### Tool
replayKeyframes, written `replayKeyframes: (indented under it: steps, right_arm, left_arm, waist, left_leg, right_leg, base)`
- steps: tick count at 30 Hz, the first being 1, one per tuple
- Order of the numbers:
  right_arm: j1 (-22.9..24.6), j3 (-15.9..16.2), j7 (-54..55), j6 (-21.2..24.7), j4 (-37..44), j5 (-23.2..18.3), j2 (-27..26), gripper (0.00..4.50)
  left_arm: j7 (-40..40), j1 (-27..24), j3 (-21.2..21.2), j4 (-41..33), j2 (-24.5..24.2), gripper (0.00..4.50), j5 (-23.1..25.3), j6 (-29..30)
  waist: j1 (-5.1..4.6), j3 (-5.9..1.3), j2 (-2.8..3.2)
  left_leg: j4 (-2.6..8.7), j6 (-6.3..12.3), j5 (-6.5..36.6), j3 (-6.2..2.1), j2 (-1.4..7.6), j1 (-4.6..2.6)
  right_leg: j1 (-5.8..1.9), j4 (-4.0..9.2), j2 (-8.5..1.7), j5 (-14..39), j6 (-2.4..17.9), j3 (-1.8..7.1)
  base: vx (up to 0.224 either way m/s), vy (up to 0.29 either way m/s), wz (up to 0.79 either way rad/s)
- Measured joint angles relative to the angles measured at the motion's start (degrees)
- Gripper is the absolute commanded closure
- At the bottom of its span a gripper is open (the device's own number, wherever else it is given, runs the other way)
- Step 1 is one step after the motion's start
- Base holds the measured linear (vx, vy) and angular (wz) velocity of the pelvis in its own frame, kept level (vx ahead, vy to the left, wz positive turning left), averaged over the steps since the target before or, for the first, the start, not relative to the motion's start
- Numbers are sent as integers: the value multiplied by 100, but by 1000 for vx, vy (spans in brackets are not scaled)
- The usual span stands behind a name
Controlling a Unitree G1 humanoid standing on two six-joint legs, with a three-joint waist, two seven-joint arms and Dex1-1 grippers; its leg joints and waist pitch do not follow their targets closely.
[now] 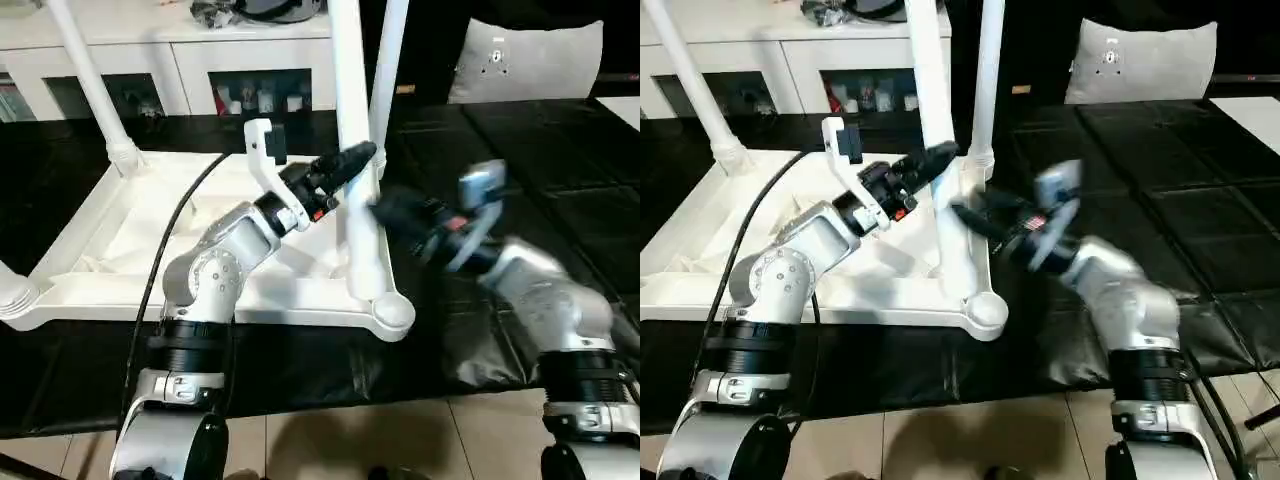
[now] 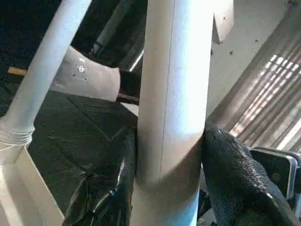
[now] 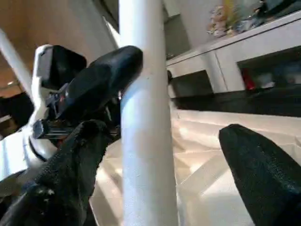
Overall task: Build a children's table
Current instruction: Pick table leg
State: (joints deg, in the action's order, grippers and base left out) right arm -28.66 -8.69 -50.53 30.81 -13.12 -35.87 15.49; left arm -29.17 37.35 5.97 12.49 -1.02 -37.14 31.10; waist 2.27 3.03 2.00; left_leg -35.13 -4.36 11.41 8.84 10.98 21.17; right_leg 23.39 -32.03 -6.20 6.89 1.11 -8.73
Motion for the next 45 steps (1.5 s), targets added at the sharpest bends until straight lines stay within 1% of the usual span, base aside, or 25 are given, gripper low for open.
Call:
replayKeyframes:
  steps: [2,5,8,11,15,18,19,20,21,25,31,33,34,36,37,38,39,41,42,43,45]
  right_arm:
    - [82,9,39,33,72,6,9,0]
    - [205,89,143,51,114,185,134,0]
    - [208,246,159,96,121,317,277,0]
    - [208,311,77,136,147,386,358,0]
    - [212,444,-483,144,384,321,631,0]
    - [254,637,-1037,109,513,269,860,0]
    - [260,724,-1195,106,523,267,900,0]
    - [273,876,-1416,109,523,268,1001,0]
    - [280,941,-1536,113,519,271,1044,0]
    - [264,1112,-1907,126,516,300,1193,0]
    - [168,1351,-2163,120,481,387,1220,0]
    - [166,1397,-2265,114,388,399,1222,35]
    - [166,1408,-2288,114,361,406,1225,35]
    - [165,1426,-2347,113,338,419,1229,54]
    - [165,1430,-2367,113,338,420,1230,54]
    - [165,1430,-2373,114,338,421,1231,79]
    - [165,1431,-2379,114,337,423,1233,79]
    - [165,1432,-2391,114,335,424,1234,100]
    - [165,1433,-2400,115,333,425,1234,100]
    - [165,1433,-2406,115,333,425,1234,128]
    - [165,1434,-2443,118,333,424,1234,131]
  left_arm:
    - [39,0,-6,0,3,271,41,0]
    - [82,0,-17,-8,6,271,82,0]
    - [77,-1,-39,-87,10,271,87,-2]
    - [-118,-35,-133,-302,-5,271,81,-38]
    - [-715,-159,-310,-677,-179,271,-84,44]
    - [-1170,-191,-488,-932,-307,271,-223,187]
    - [-1267,-191,-538,-965,-335,271,-268,223]
    - [-1428,-192,-647,-1029,-351,271,-320,267]
    - [-1523,-192,-713,-1074,-368,271,-335,290]
    - [-1752,-192,-819,-1160,-470,271,-355,302]
    - [-1910,-195,-960,-1301,-512,271,-351,302]
    - [-1946,-195,-988,-1340,-527,271,-348,301]
    - [-1952,-195,-998,-1348,-534,271,-347,301]
    - [-1969,-196,-1038,-1347,-546,271,-325,299]
    - [-1988,-198,-1048,-1347,-548,271,-310,299]
    - [-2005,-198,-1052,-1347,-548,271,-306,298]
    - [-2008,-198,-1052,-1347,-550,271,-304,297]
    - [-2030,-198,-1060,-1348,-571,271,-302,294]
    - [-2050,-199,-1069,-1348,-587,271,-301,294]
    - [-2055,-199,-1078,-1348,-596,271,-301,294]
    - [-2059,-205,-1093,-1350,-601,271,-301,294]
  waist:
    - [4,0,0]
    - [10,0,0]
    - [9,0,0]
    - [12,0,0]
    - [11,1,-2]
    - [38,1,-3]
    - [46,1,-2]
    - [68,2,-3]
    - [78,2,-4]
    - [87,5,-9]
    - [70,6,-14]
    - [75,7,-16]
    - [76,7,-16]
    - [78,7,-16]
    - [79,7,-16]
    - [80,7,-16]
    - [81,7,-16]
    - [83,7,-16]
    - [83,7,-16]
    - [82,7,-16]
    - [82,7,-16]
  left_leg:
    - [0,-1,0,0,-1,0]
    - [-1,-2,1,0,-2,0]
    - [-1,-3,1,0,-2,1]
    - [-1,-2,1,0,-1,1]
    - [3,-1,0,0,0,5]
    - [3,-1,0,0,0,4]
    - [3,-1,0,1,-1,4]
    - [2,0,0,2,-1,2]
    - [2,0,0,2,-1,3]
    - [2,-3,1,5,-1,1]
    - [0,-6,3,5,0,1]
    - [0,-5,3,5,0,1]
    - [0,-5,3,5,-1,2]
    - [0,-4,2,5,-1,2]
    - [0,-4,2,5,0,2]
    - [0,-4,2,5,0,2]
    - [0,-3,2,5,0,2]
    - [0,-3,1,5,0,2]
    - [0,-3,1,5,0,2]
    - [0,-3,1,5,0,2]
    - [0,-3,1,5,0,1]
  right_leg:
    - [0,0,0,0,0,0]
    - [0,2,-1,1,-1,0]
    - [0,3,-1,1,-2,0]
    - [0,3,-1,2,-3,-1]
    - [0,3,-1,4,-6,0]
    - [0,3,-1,4,-7,2]
    - [0,3,-1,4,-7,3]
    - [0,3,-1,4,-6,3]
    - [0,3,-1,4,-7,5]
    - [-5,2,-1,4,-7,5]
    - [-4,2,-1,4,-7,5]
    - [-4,2,-1,4,-7,5]
    - [-4,2,-1,4,-7,6]
    - [-4,2,-1,4,-7,5]
    - [-4,2,-1,4,-7,6]
    - [-4,2,-1,4,-7,5]
    - [-4,2,-1,4,-7,5]
    - [-4,2,-1,4,-7,5]
    - [-4,2,-1,4,-7,5]
    - [-4,2,-1,4,-7,6]
    - [-4,2,-1,4,-7,5]
  base:
    - [0,0,0]
    - [0,0,0]
    - [0,0,0]
    - [0,0,0]
    - [0,0,0]
    - [0,0,0]
    - [0,0,0]
    - [0,0,0]
    - [0,0,0]
    - [0,0,0]
    - [0,0,0]
    - [0,0,0]
    - [0,0,0]
    - [0,0,0]
    - [0,0,0]
    - [0,0,0]
    - [0,0,0]
    - [0,0,0]
    - [0,0,0]
    - [0,0,0]
    - [0,0,0]
